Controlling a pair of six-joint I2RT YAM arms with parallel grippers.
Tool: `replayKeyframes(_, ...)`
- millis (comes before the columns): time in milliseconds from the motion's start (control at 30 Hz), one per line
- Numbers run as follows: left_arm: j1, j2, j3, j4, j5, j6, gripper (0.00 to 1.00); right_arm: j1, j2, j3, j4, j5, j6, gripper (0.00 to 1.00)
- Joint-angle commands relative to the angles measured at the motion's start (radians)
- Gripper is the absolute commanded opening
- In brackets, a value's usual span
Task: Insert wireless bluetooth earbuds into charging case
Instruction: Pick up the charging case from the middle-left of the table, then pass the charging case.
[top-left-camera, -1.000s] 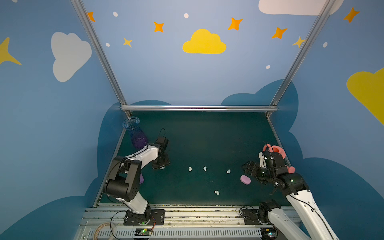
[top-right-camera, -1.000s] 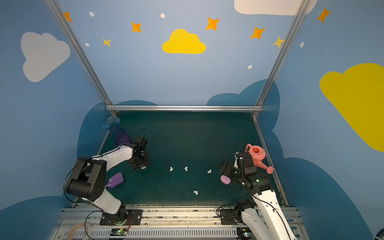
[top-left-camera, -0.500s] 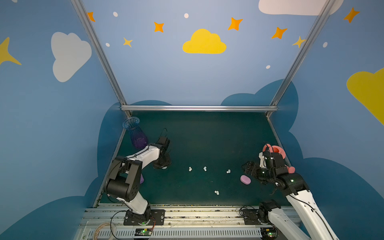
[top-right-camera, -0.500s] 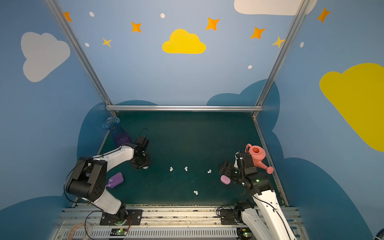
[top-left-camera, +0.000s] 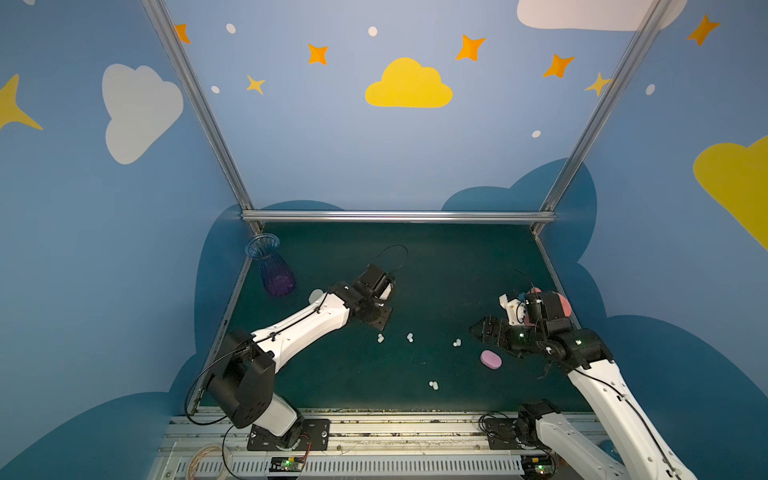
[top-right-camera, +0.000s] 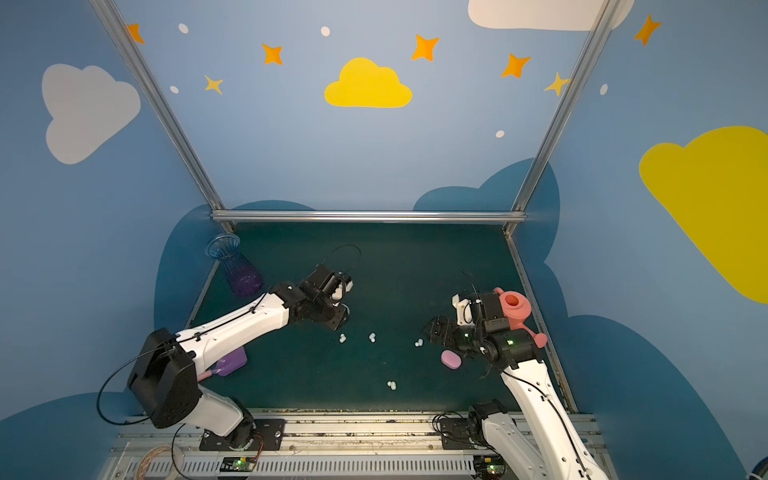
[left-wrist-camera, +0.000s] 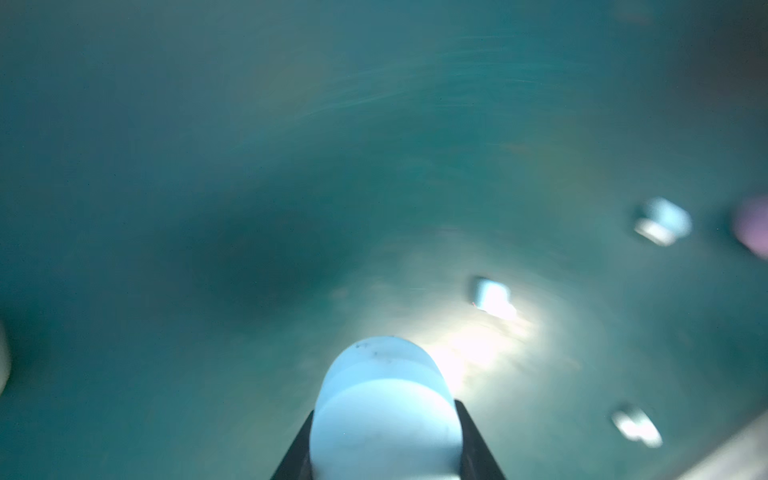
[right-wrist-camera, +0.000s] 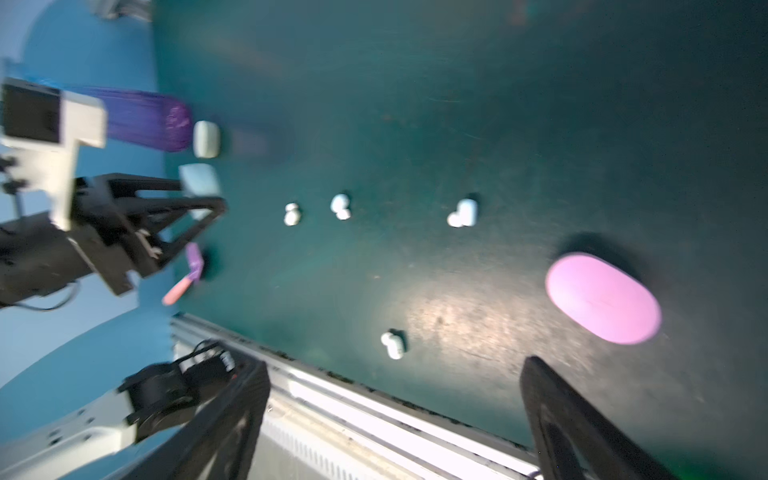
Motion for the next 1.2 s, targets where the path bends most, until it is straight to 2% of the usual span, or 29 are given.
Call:
replayKeyframes(0, -0.056, -0.057, -0.013, 0.073, 0.112, 0.221, 0.04, -0.005, 0.025, 0.038, 0.023, -0.178, -0.061, 0.92)
replayKeyframes(100, -0.107, -0.098, -0.044, 0.142, 0.191, 0.305, 0.04, -0.006, 0.047, 0.033, 0.044, -0.269, -0.062, 0.92)
replayKeyframes(267, -0.181, -0.124, -0.071, 0.189, 0.233, 0.414, 0.04, -0.006, 0.075, 0.01, 0.096, -0.373, -0.055, 0.92)
replayKeyframes(367, -0.22, -0.124, -0.07, 0.191, 0.229, 0.458, 0.04, -0.005, 0.091, -0.018, 0.162, -0.438, -0.019, 0.89)
replayKeyframes(467, -0.25, -0.117, -0.064, 0.191, 0.2, 0.49, 0.04, -0.001, 0.116, -0.032, 0.18, -0.465, -0.015, 0.8)
replayKeyframes(533, -0.259, -0.113, -0.056, 0.188, 0.198, 0.501, 0.04, 0.007, 0.13, -0.037, 0.181, -0.469, -0.015, 0.74)
replayKeyframes(733, -0.276, -0.095, -0.033, 0.177, 0.205, 0.532, 0.04, 0.06, 0.147, -0.056, 0.248, -0.467, 0.029, 0.65)
replayKeyframes(1167, -0.28, -0.076, -0.006, 0.163, 0.225, 0.553, 0.04, 0.192, 0.212, -0.066, 0.354, -0.42, 0.083, 0.58)
